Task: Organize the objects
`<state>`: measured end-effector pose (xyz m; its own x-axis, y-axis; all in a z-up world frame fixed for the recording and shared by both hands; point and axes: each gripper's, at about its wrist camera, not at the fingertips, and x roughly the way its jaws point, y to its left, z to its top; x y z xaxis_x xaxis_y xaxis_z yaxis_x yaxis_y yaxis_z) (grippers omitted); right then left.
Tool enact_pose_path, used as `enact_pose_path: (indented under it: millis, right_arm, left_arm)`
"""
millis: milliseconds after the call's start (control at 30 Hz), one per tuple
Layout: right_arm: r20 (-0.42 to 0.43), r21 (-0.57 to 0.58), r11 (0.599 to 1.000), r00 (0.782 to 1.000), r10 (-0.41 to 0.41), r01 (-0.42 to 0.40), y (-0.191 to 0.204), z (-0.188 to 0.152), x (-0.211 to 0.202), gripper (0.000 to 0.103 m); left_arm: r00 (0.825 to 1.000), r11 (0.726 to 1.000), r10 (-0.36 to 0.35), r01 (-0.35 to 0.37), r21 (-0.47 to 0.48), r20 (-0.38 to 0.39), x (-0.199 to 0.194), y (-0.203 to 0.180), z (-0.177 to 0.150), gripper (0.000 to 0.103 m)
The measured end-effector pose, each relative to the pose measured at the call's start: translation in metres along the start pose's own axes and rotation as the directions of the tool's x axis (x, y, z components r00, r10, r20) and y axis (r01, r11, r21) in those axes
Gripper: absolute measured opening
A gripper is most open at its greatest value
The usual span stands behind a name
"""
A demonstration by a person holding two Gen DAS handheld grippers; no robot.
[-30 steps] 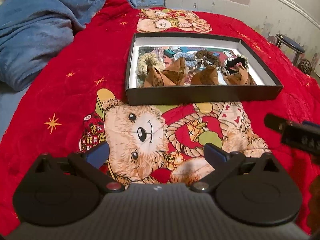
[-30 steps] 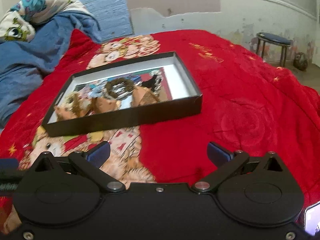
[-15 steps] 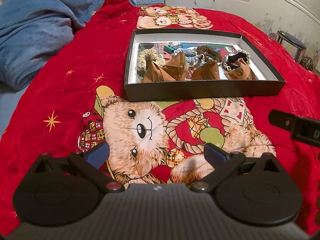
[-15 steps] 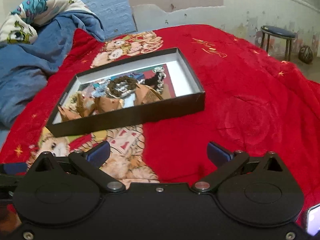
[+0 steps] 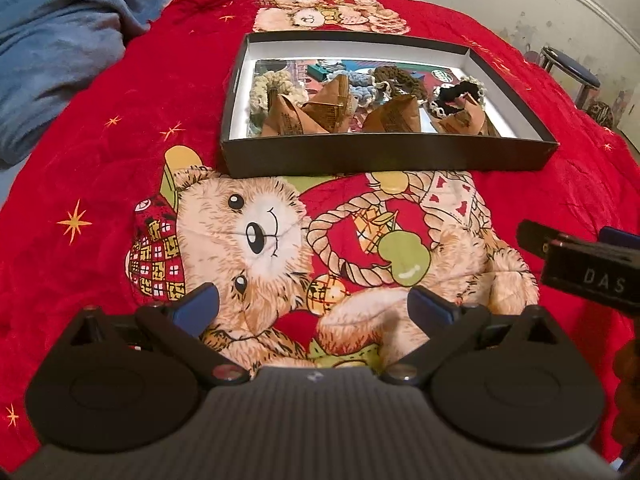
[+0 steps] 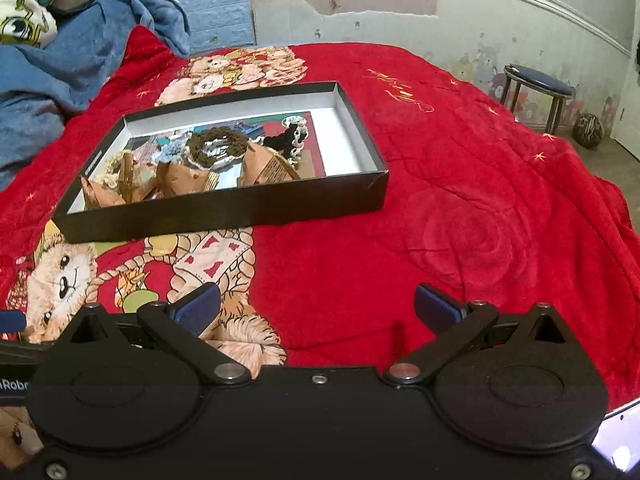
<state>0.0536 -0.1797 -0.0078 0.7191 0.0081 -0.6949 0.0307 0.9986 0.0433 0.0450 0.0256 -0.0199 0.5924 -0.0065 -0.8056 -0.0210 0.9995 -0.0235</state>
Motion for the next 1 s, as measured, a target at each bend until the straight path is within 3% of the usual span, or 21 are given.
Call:
enact_pose_path:
  millis: [400,700,1000]
  right_arm:
    - [-0.021,0.001,1.000,1.000,0.019,-0.019,0.001,-0.001,0.003,0.103]
    - [-0.022,-0.064,0.998,1.000,-0.002,0.000,0.008,-0.006,0.004,0.103]
    - [-0.039,-0.041,0.999,0.999,0.011,-0.012,0.002,-0.006,0.006,0.103]
  left_arm:
    - [0.997,0.995,-0.043,0.038,-0.088,-0.058,0.008,0.014,0.003,0.103]
    - [0.998,0.998,-0.038,0.035,-0.049,-0.056,0.008,0.007,0.002,0.103]
    - [0.998,0.999,-0.023,0.021,-0.031,-0.061,0.014,0.002,0.000,0.103]
